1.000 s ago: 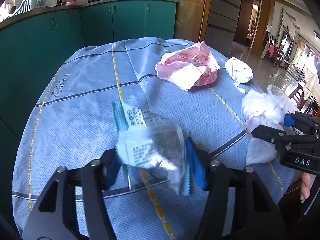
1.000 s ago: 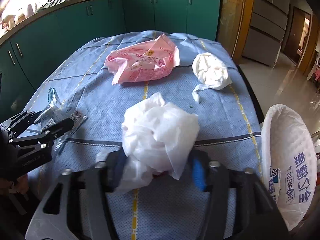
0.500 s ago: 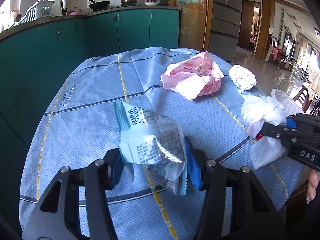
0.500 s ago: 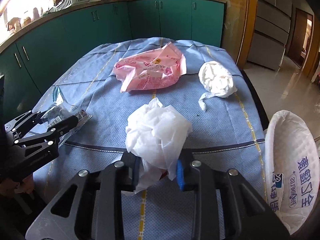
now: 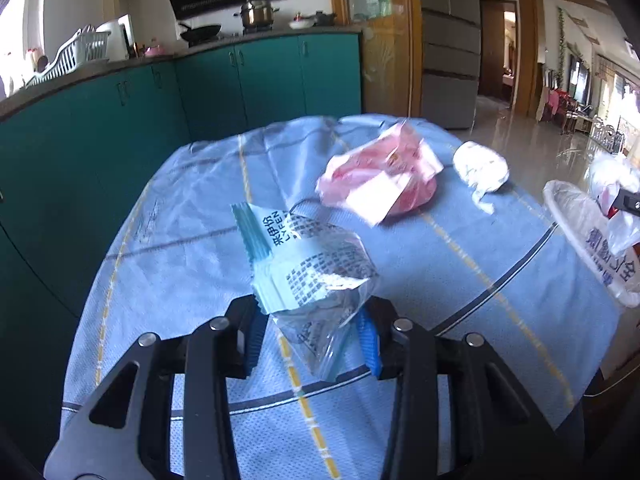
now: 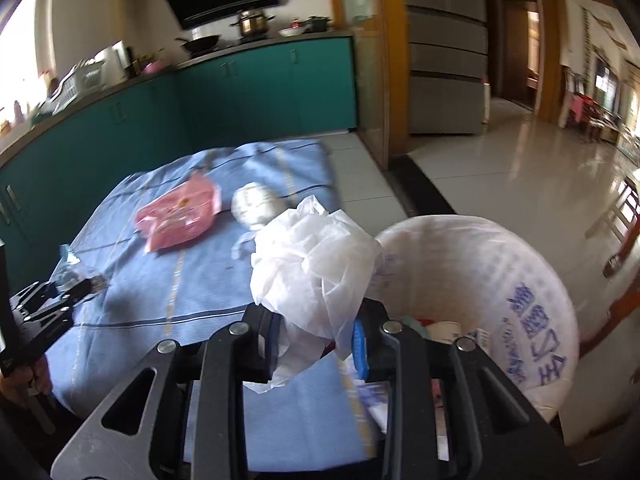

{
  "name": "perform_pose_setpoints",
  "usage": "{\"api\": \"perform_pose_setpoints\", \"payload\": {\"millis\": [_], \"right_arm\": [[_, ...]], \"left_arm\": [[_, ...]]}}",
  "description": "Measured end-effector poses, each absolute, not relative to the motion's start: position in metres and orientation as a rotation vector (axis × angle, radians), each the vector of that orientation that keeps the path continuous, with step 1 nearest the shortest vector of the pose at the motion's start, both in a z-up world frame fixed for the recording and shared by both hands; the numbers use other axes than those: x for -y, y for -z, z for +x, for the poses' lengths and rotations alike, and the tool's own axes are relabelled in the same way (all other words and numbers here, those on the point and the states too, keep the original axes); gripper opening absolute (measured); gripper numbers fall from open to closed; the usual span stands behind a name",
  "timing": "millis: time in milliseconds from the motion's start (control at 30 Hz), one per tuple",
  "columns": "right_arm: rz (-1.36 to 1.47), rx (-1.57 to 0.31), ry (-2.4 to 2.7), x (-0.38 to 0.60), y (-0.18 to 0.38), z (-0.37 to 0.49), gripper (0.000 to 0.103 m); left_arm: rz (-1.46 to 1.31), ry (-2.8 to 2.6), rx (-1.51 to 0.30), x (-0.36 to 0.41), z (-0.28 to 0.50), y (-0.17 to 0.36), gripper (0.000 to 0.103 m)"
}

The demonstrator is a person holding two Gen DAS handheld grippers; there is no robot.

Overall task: Collect trash
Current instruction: 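Carry the white bag and clear packet over the bin and release both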

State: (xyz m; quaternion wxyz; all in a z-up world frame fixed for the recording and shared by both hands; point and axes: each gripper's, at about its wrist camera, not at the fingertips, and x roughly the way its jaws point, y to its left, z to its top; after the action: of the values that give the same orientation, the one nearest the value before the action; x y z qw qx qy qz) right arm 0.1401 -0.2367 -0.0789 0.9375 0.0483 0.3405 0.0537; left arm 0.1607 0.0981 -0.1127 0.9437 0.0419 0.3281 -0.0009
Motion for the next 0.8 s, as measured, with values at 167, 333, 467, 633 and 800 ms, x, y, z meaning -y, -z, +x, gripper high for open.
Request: {"api": "perform_pose_setpoints", "payload": {"millis": [167, 333, 467, 633, 800], "right_arm": [[0.153, -0.672, -0.038, 0.280, 0.079, 0.130, 0.029], [0.166, -0.697, -0.012, 0.300, 0.091, 0.128, 0.029], [0.186, -0.701, -0.006, 0.312, 0.098, 0.124, 0.029], [0.193, -0.665, 0.028, 0.329, 0.088, 0.118, 0.029], [0.217, -0.666, 0.080, 0.352, 0.091, 0.111, 0.029]], "left_arm": [[0.060, 0.053, -0.644, -0.076, 0.159, 0.094, 0.040], [0.104, 0.086, -0.634, -0.041, 0.159, 0.083, 0.039], [0.146, 0.135, -0.609, -0.007, 0.157, 0.071, 0.039], [0.176, 0.204, -0.579, 0.032, 0.158, 0.057, 0.039], [0.167, 0.325, -0.591, 0.075, 0.172, 0.055, 0.039]]}}
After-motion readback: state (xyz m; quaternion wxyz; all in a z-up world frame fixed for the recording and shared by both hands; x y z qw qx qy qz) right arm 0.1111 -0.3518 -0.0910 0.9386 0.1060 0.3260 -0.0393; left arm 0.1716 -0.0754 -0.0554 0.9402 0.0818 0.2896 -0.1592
